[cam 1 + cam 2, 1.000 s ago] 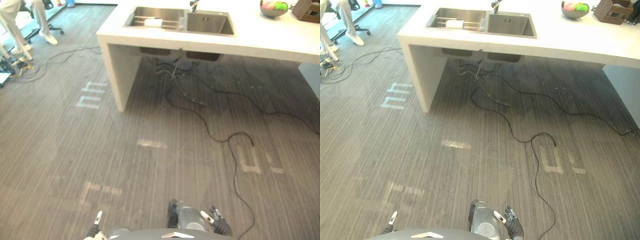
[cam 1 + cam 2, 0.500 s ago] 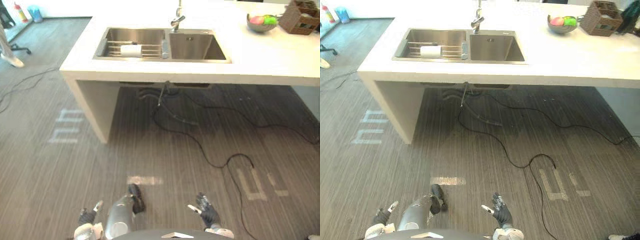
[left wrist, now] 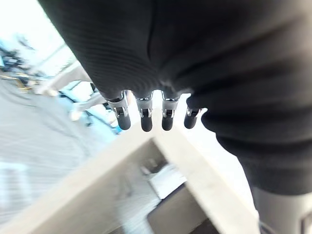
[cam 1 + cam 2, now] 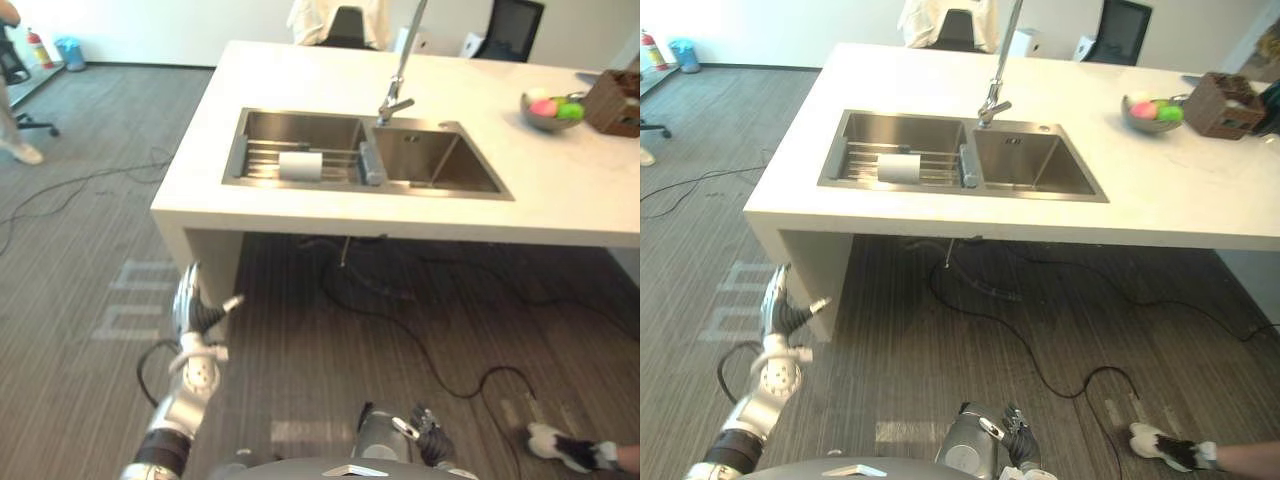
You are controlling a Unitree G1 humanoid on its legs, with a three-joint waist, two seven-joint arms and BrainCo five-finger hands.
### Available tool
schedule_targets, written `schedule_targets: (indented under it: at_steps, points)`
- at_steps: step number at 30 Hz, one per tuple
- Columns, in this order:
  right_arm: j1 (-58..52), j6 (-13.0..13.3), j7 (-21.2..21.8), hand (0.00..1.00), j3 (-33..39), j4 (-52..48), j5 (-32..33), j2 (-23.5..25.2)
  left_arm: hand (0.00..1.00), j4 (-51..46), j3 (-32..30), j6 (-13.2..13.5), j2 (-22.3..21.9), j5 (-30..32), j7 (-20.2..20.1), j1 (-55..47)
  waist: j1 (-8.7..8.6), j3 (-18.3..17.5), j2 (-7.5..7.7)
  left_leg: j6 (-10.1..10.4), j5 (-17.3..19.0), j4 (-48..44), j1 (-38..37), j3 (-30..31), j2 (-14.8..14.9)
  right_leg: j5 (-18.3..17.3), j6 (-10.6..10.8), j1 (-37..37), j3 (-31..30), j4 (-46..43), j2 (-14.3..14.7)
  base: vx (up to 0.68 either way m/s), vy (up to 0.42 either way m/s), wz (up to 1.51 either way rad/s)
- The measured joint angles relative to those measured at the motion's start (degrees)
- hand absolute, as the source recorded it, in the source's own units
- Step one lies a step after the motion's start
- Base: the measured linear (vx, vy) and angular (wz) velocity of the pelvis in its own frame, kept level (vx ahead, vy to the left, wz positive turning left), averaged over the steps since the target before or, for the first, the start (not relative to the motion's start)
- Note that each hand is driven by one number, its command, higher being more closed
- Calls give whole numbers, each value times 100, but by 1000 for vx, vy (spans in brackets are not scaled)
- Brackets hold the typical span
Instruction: Walk over to the sink, pick up the cup, carry it to the dishwasher, place the cup inside the dishwasher, then close the dishwasher door
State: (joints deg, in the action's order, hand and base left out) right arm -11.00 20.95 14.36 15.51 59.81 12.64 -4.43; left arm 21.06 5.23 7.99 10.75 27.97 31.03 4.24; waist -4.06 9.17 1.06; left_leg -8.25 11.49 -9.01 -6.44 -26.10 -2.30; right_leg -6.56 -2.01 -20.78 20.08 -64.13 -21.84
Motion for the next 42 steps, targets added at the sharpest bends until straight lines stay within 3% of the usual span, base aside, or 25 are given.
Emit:
schedule_targets:
  at_steps: [2, 3, 4, 5, 7, 8, 9, 10, 11, 13, 14, 15, 16, 17, 18, 19, 20, 21, 23, 24, 26, 30, 34, 39, 42]
  points:
    - [-264, 5, -16, 0, 102, -29, -25, 190, 0, -741, 10, -68, 66, 38, -191, 373, -25, -22, -45, 57, -28, 135, -144, 253, 20, 38, 344, 415, 417, 3187, 723, 328, -72, 45]
    - [-340, 9, -13, 0, 100, -33, -25, 215, 0, -917, 52, -72, 103, 39, -242, 436, -33, -21, -46, 95, -20, 137, -170, 310, 20, 152, 427, 533, 353, 3914, 915, 346, -132, 63]
    - [-438, -14, -20, 0, 80, -30, 20, 230, 0, -1260, 139, -85, 207, 50, -369, 513, -62, -11, -55, 213, 23, 114, -261, 467, 19, 529, 479, 730, 180, 4947, 1239, 354, -147, 71]
    - [-499, -70, -46, 0, 38, -38, 57, 234, 0, -1587, 165, -101, 264, 117, -526, 522, -107, -16, -51, 344, 79, 106, -417, 634, 14, 885, 448, 879, 7, 5421, 1454, 428, -178, 71]
    - [-557, -121, -77, 0, 10, -36, 51, 248, 0, -1936, 231, -65, 279, 239, -639, 497, -87, -48, -11, 543, 195, 125, -693, 779, -36, 1142, 229, 965, -102, 5349, 1555, 354, -166, 54]
    - [-613, -183, -111, 0, -47, -40, 50, 270, 0, -2296, 308, -27, 278, 285, -698, 354, -58, -175, 79, 769, 374, 128, -899, 848, -86, 1113, -64, 1002, -84, 5011, 1558, 398, -222, 38]
    - [-610, -221, -112, 0, -70, -52, 59, 206, 0, -2411, 353, -9, 236, 332, -727, 249, -53, -238, -62, 816, 494, 117, -985, 841, 27, 919, -93, 1005, -53, 4860, 1627, 484, -261, 20]
    - [-664, -286, -72, 0, -126, -168, 29, 82, 0, -2583, 454, -4, 157, 387, -812, 88, -53, -379, -196, 994, 607, 69, -1070, 750, 224, 734, -93, 1016, -66, 4723, 1806, 415, -207, -7]
    - [-639, -464, -66, 0, -168, -205, -86, -22, 0, -2718, 632, -5, 209, 394, -1016, -20, -40, -456, -281, 1277, 740, -948, -794, 685, 520, 427, -146, 1146, -118, 4698, 1952, 506, -267, -14]
    - [-622, -507, -25, 0, -130, -223, -195, -65, 0, -2729, 768, -14, 151, 435, -1231, -14, -69, -487, -322, 1272, 639, -2529, -244, 563, 1007, 350, -193, 1426, -148, 4908, 2147, 411, -219, -22]
    - [-616, -508, 21, 0, -120, -247, -226, -151, 0, -2725, 892, -41, 85, 490, -1350, 22, -80, -489, -460, 1093, 336, -3765, 228, 513, 1512, 290, -279, 1682, -191, 5156, 2378, 410, -148, -38]
    - [-580, -520, 26, 0, -106, -228, -234, -220, 0, -2705, 991, -55, 89, 494, -1449, 84, -88, -463, -527, 948, 299, -4409, 501, 464, 1858, 268, -347, 1879, -233, 5306, 2529, 494, -173, -43]
    - [-514, -584, 20, 0, -62, -76, -214, -234, 0, -2637, 1101, -68, 133, 499, -1561, 200, -128, -429, -528, 941, 441, -4726, 644, 482, 2126, 249, -379, 2196, -286, 5479, 2594, 332, -118, -30]
    - [-484, -623, 19, 0, -61, 14, -199, -229, 0, -2582, 1131, -73, 146, 499, -1609, 269, -152, -396, -477, 950, 505, -4685, 650, 486, 2181, 246, -383, 2380, -333, 5577, 2592, 396, -147, -31]
    - [-462, -646, 17, 0, -44, 125, -188, -223, 0, -2465, 1181, -134, 174, 496, -1703, 446, -150, -344, -348, 1019, 613, -4322, 642, 487, 2169, 250, -378, 2647, -421, 5739, 2527, 285, -89, -32]
    - [-412, -645, 24, 0, 50, 192, -193, -225, 0, -2432, 1207, -209, 212, 493, -1769, 577, -148, -354, -354, 1069, 678, -3825, 677, 486, 2082, 251, -373, 2739, -500, 5821, 2464, 413, -68, -46]
    - [-397, -639, 42, 0, 161, 209, -241, -285, 0, -2433, 1309, -326, 294, 485, -1961, 840, -154, -377, -351, 1113, 666, -2607, 783, 612, 1741, 265, -289, 2734, -573, 5942, 2318, 220, 33, -35]
    - [-396, -635, 52, 0, 190, 215, -276, -310, 0, -2432, 1346, -361, 326, 483, -2042, 947, -156, -394, -390, 1142, 576, -2056, 802, 714, 1587, 275, -241, 2707, -610, 5963, 2265, 233, 87, -31]
    - [-385, -616, 65, 0, 412, 193, -406, -394, 0, -2420, 1455, -522, 471, 459, -2296, 1351, -262, -370, -649, 1129, -518, -520, 805, 996, 1288, 230, -75, 2666, -673, 5957, 2258, 167, 117, -12]
    - [-381, -621, 60, 0, 462, 207, -409, -413, 0, -2389, 1506, -562, 524, 442, -2336, 1446, -284, -355, -704, 1317, -783, -325, 795, 1062, 1271, 211, -47, 2669, -703, 5931, 2291, 185, 147, -13]
    - [-338, -632, 40, 0, 502, 217, -397, -369, 0, -2245, 1642, -651, 709, 372, -2482, 1480, -413, -400, -568, 1238, -1102, 505, 333, 1004, 956, 115, 137, 2663, -841, 5879, 2072, 161, 144, -13]
    - [-298, -650, 39, 0, 495, 192, -298, -228, 0, -2080, 2020, -848, 927, 382, -2794, 1506, -547, -369, -483, 1123, -1442, 1285, 100, 978, 709, 64, 261, 2528, -844, 5861, 1927, 53, 87, 4]
    - [-279, -606, 16, 0, 321, 171, -355, -186, 0, -1532, 2277, -1075, 1303, 496, -3148, 1795, -601, -351, -319, 1117, -1451, 1354, 54, 875, 650, 88, 320, 2521, -928, 5911, 1888, 44, 40, -8]
    - [-227, -615, -8, 0, 249, 183, -354, -227, 0, -857, 2495, -1366, 1407, 815, -3536, 2395, -734, -345, -347, 1117, -1451, 1390, 20, 878, 617, 155, 340, 2582, -932, 6024, 1879, 0, 4, -1]
    - [-204, -639, -74, 0, 76, 181, -287, -272, 0, -755, 2501, -1392, 1409, 841, -3521, 2509, -806, -347, -351, 1116, -1452, 1394, 20, 839, 622, 240, 339, 2594, -989, 6128, 1904, -32, 3, -10]
